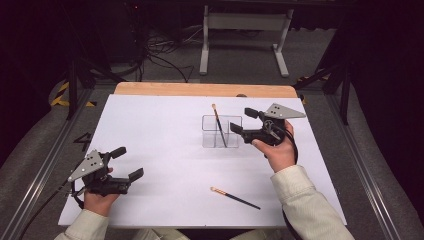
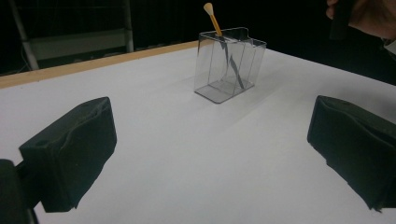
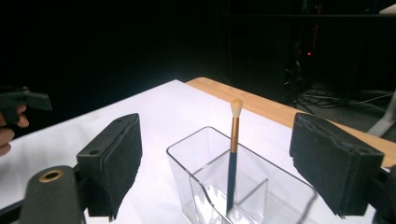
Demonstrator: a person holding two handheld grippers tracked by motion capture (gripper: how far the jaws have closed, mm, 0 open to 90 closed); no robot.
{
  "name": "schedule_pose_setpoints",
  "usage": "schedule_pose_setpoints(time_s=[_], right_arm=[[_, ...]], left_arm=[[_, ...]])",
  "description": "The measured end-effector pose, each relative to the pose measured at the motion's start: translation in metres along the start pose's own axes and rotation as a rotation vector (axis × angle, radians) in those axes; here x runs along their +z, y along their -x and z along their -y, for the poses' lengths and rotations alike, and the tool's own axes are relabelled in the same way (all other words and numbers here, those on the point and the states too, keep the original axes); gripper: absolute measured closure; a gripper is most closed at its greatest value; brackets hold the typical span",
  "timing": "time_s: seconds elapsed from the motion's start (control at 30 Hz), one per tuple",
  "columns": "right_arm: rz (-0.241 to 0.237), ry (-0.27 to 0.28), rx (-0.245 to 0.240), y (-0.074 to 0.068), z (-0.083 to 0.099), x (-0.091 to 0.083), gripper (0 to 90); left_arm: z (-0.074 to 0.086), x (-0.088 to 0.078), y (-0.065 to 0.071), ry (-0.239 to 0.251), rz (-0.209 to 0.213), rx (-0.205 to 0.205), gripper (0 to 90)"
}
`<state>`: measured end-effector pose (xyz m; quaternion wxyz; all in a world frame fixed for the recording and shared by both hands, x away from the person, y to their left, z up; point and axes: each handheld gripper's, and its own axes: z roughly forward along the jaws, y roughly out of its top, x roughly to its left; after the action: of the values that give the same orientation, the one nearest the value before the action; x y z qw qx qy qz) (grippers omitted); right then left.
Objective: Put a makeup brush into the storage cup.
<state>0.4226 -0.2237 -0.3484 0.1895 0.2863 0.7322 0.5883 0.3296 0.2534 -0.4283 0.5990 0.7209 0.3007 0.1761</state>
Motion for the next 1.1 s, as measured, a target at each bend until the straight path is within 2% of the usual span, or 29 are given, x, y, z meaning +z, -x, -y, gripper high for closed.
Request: schedule_pose_setpoints(time_s=[0.23, 0.4, 0.53, 0.57, 0.6, 0.63, 0.73, 1.1], right_arm=[[0.038, -0.002, -0.042, -0.005, -0.005, -0.029, 12.7], [0.047, -0.004, -0.077, -0.007, -0.004, -0.039, 12.8], [0.054, -0.001, -0.081, -0.010, -0.006, -0.048, 11.5], [0.050, -0.006, -0.066, -0.010, -0.006, -0.050, 11.3], [0.042, -0.015, -0.015, -0.011, -0.006, -0.052, 9.9], [0.031, -0.009, -0.005, -0.011, -0.006, -0.054, 10.2], [0.036, -0.015, -0.035, -0.011, -0.007, -0.059, 10.1], [0.048, -0.055, -0.040, -0.014, -0.009, -0.078, 9.5]], left_arm=[[-0.001, 0.005, 0.001, -0.005, 0.010, 0.004, 2.1], [-0.002, 0.006, 0.001, -0.004, 0.014, 0.010, 2.1], [-0.002, 0.007, 0.001, -0.008, 0.018, 0.012, 2.1], [-0.002, 0.007, 0.001, -0.008, 0.019, 0.014, 2.1], [-0.002, 0.007, 0.002, -0.006, 0.020, 0.010, 2.1], [-0.002, 0.007, 0.002, -0.006, 0.022, 0.014, 2.1], [-0.003, 0.008, 0.003, -0.007, 0.027, 0.019, 2.7], [-0.004, 0.013, 0.002, -0.014, 0.034, 0.019, 2.4]])
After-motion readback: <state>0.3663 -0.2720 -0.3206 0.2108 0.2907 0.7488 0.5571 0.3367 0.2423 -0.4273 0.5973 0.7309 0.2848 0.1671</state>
